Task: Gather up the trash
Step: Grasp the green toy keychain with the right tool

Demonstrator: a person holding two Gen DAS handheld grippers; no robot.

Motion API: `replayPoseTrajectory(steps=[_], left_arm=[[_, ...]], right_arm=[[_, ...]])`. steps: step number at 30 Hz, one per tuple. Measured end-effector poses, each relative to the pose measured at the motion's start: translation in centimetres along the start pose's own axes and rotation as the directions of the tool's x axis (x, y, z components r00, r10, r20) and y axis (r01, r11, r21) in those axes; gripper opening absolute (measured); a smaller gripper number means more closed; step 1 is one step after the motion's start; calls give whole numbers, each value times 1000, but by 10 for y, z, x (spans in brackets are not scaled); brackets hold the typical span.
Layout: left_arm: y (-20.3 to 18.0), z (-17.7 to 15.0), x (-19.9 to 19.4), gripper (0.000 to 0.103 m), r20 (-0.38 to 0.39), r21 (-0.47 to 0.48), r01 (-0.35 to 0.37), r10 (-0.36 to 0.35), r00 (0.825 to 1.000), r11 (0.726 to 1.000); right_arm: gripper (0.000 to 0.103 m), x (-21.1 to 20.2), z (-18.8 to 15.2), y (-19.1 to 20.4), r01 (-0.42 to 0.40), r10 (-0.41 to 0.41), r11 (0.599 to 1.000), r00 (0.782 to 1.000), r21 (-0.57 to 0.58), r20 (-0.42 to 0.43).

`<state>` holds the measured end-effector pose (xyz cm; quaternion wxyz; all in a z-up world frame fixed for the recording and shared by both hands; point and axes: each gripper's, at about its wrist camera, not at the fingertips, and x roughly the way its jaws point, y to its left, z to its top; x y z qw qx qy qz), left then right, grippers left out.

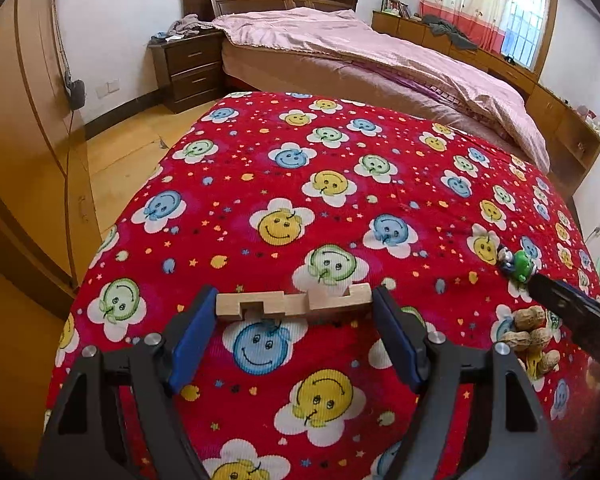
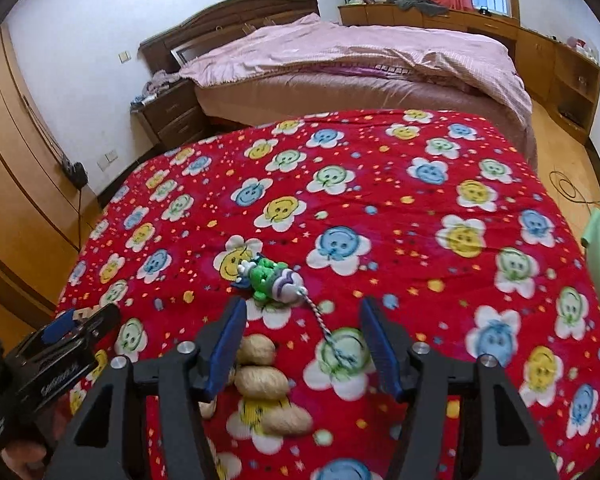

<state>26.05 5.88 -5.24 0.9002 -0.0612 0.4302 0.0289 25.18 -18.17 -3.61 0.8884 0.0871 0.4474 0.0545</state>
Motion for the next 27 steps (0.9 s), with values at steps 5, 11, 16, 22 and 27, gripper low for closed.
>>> replayPoseTrajectory(steps=[5,11,16,22,27], left_arm=[[1,1,0,77,7,-14,23,-22,1000,1000],[1,1,-2,77,13,-19,44,-43,999,999],[2,2,-5,77,15,-24,48,-48,999,999],[-1,-1,-17,77,25,-17,55,-54,998,998],[-10,-6,-35,77,35,-6,75,-75,997,997]], right_arm=[[61,13,3,11,3,-3,1000,1000,-17,3],[61,22,4,23,19,-18,999,999,-27,31],[52,22,6,20,14,-14,1000,999,-16,34],[51,5,1,11,-42,42,999,999,20,26],[51,-24,-10,3,-62,61,998,997,31,47]])
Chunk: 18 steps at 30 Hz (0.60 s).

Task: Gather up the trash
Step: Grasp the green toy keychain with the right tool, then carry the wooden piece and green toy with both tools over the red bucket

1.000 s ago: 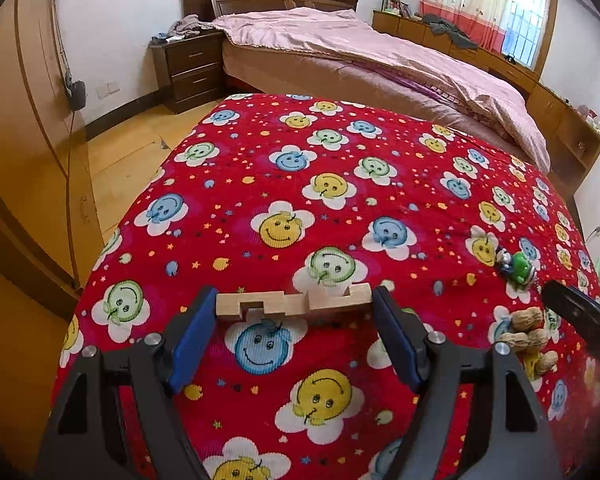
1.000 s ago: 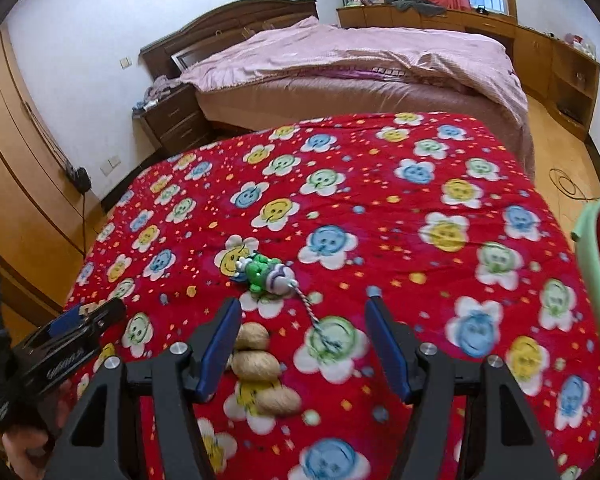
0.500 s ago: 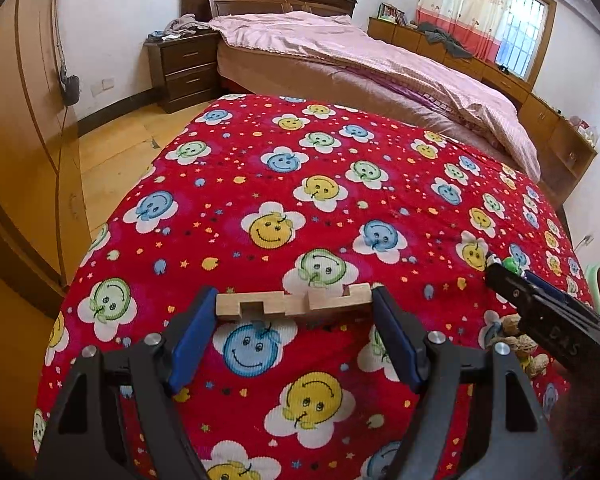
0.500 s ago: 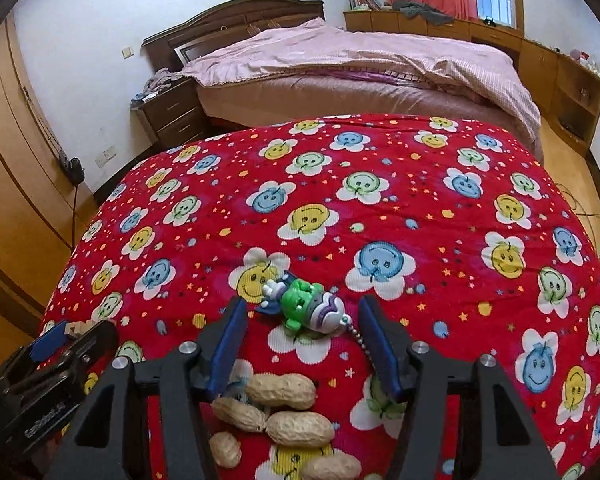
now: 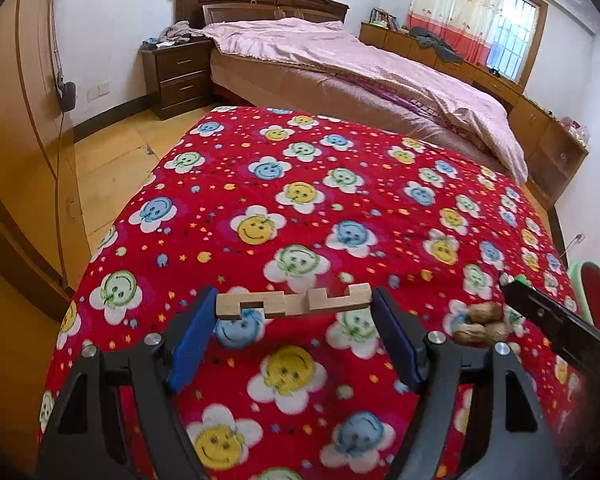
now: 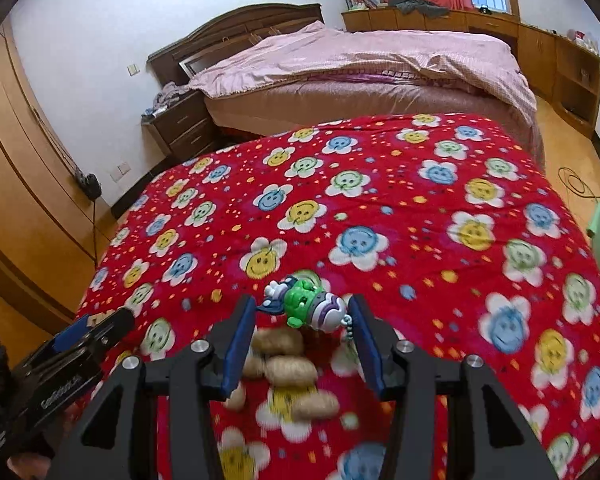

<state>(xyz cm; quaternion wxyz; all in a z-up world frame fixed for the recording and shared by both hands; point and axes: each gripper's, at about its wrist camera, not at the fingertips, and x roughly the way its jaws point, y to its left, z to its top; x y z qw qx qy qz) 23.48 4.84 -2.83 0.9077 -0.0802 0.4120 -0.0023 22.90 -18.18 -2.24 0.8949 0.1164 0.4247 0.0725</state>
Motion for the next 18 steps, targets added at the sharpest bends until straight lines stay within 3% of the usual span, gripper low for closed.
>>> replayPoseTrajectory(steps=[18], left_arm=[[-41,-35,-57,77,-24,41,121,-120,993,992]], right_arm=[[51,-106,-53,-51,46,-51,997,995,61,86]])
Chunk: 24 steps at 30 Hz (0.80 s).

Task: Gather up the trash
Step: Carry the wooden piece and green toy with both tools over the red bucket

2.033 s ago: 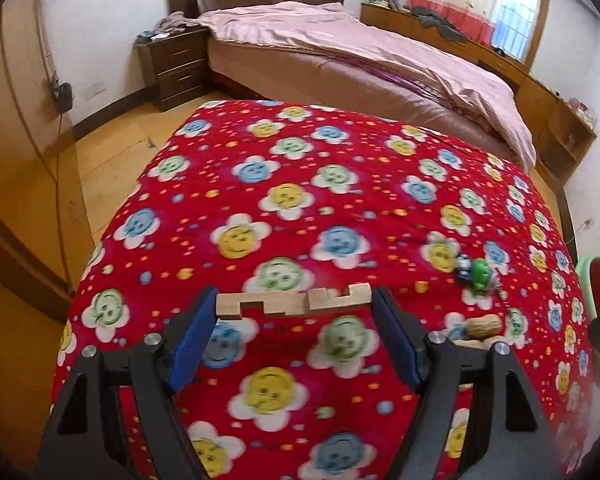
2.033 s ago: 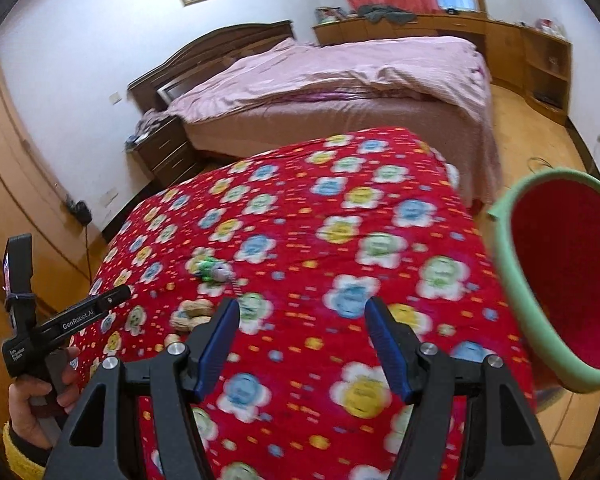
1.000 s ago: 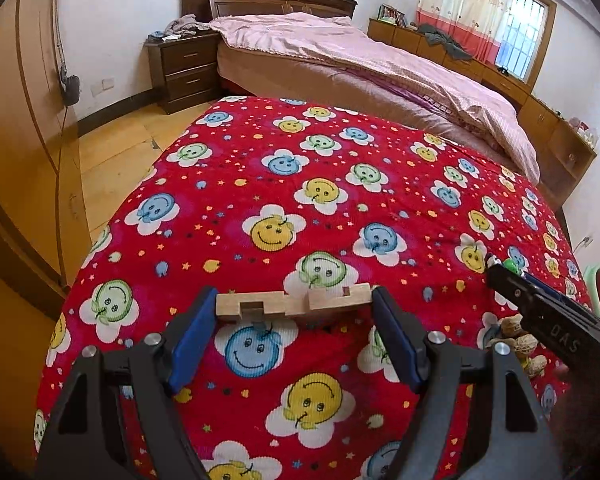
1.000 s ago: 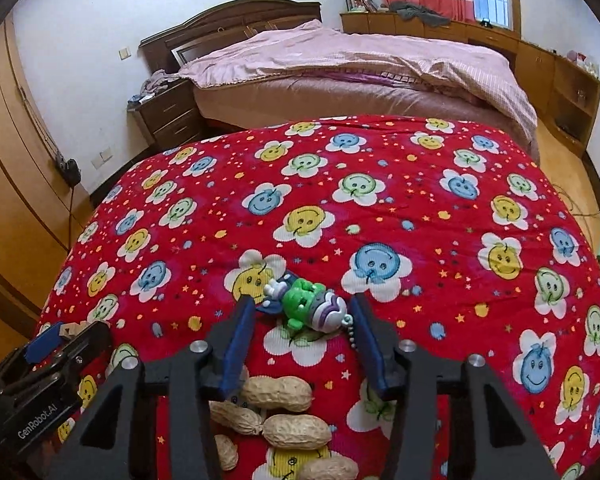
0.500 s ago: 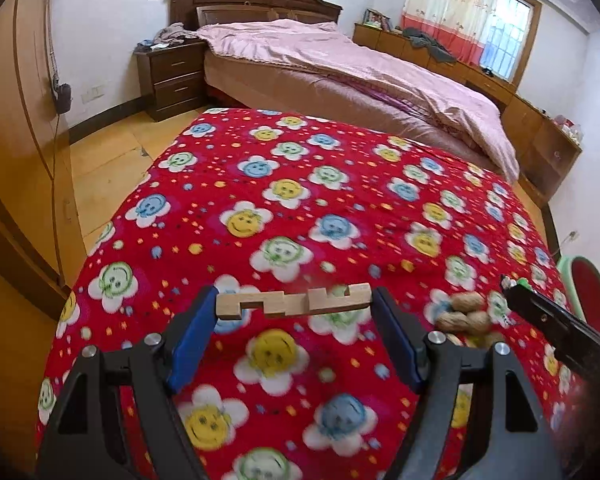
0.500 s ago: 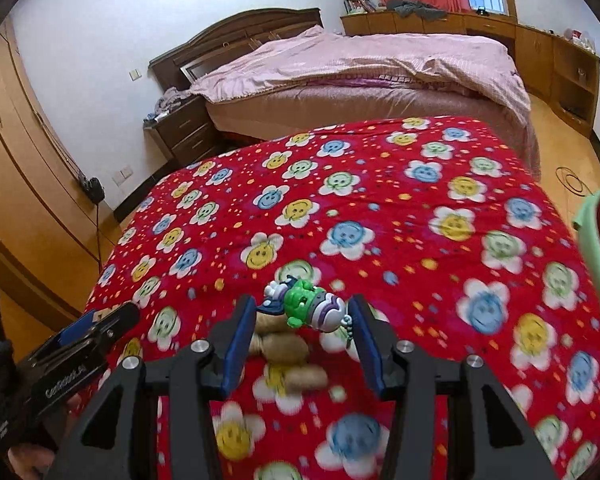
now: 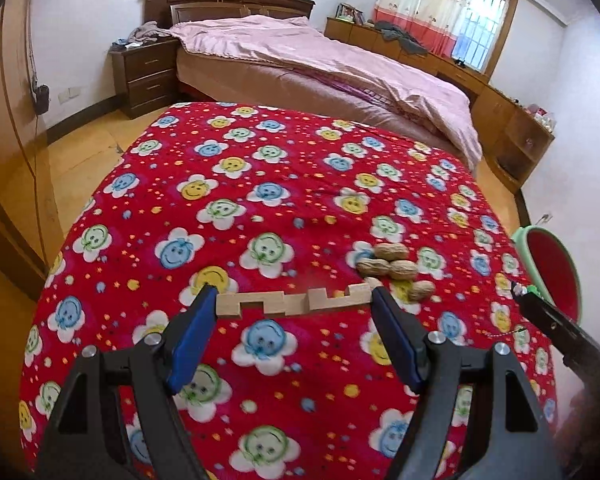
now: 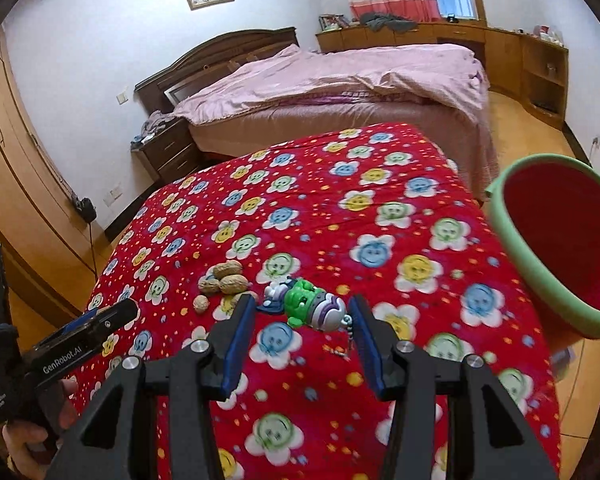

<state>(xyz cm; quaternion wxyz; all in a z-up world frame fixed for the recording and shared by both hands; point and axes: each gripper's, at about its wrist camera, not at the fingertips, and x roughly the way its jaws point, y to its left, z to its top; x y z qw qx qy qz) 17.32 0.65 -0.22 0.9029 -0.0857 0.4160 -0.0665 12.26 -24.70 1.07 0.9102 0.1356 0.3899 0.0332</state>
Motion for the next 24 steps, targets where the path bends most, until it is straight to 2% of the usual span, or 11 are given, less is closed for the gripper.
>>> replayPoseTrajectory(steps=[12,19,24], left_arm=[[-37,-5,-25,77,19,63,70,-71,997,996],[-72,-2,-32,77,12,126,121,-124,992,985],[-107,5,-32,77,4,193,169,-173,985,967]], right_arm=[[51,-53,-9,-22,17,-19,999,996,27,90],[51,-82,-5,-38,44,-48,999,989,33,143],[51,-99,0,-56,76,-84,996,981,51,178]])
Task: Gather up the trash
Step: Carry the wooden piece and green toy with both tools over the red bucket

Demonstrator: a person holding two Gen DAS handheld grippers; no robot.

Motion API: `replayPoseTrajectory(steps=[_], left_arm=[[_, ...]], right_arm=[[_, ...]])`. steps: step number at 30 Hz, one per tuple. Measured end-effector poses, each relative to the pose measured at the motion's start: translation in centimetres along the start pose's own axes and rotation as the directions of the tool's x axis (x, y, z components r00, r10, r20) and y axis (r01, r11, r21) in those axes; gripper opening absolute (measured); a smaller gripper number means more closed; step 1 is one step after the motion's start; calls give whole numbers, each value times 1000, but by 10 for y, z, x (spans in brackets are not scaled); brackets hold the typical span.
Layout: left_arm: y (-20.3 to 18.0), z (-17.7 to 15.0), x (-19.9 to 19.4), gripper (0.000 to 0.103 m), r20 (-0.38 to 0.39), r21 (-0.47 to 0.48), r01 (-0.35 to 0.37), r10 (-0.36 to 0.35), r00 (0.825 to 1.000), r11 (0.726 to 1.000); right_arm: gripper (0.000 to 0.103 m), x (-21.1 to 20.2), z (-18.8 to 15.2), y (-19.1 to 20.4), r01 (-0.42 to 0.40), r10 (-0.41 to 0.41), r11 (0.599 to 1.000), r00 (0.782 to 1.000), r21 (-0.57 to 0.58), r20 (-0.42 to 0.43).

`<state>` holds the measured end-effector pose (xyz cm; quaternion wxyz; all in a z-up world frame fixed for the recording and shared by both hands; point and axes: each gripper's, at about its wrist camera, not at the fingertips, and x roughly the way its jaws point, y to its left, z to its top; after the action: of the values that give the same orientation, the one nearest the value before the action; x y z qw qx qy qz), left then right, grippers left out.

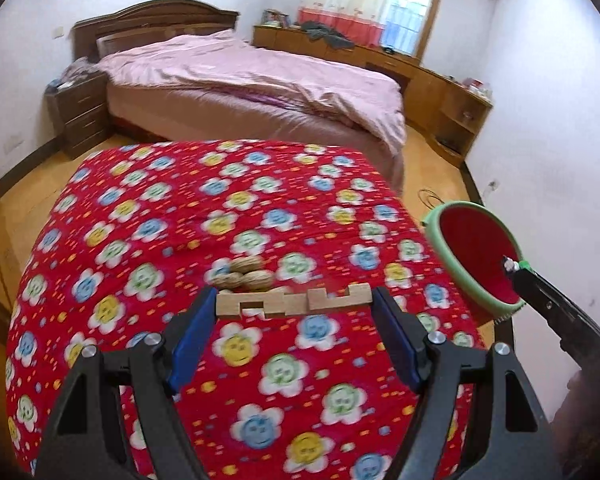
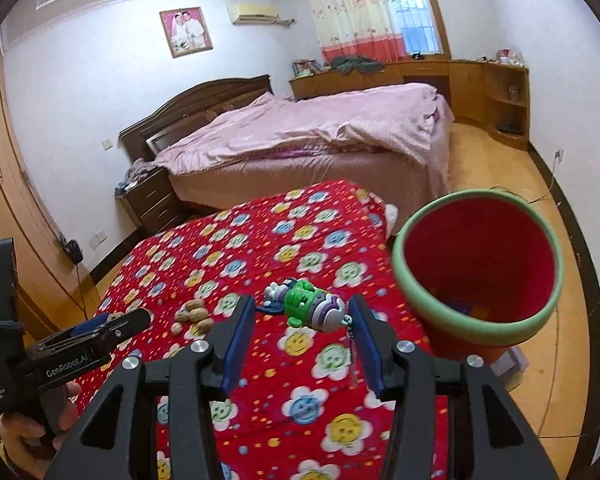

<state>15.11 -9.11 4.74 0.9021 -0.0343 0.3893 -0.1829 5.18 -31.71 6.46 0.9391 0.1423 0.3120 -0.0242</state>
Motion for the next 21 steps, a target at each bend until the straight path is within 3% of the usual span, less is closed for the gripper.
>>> replayPoseTrajectory(steps=[9,15,21], left_arm=[[-60,19,21,77,-15,104,87,-86,996,991],[-104,28,45,77,-8,157,162,-163,987,974],[-145,27,79,77,-37,214,199,-196,980,956]], right_arm=[[51,-21,17,-47,85,-88,995,995,45,52],[51,-21,24,-86,147,-151,986,988,76,45],[51,-12,28,-126,183,-186,976,982,120,18]])
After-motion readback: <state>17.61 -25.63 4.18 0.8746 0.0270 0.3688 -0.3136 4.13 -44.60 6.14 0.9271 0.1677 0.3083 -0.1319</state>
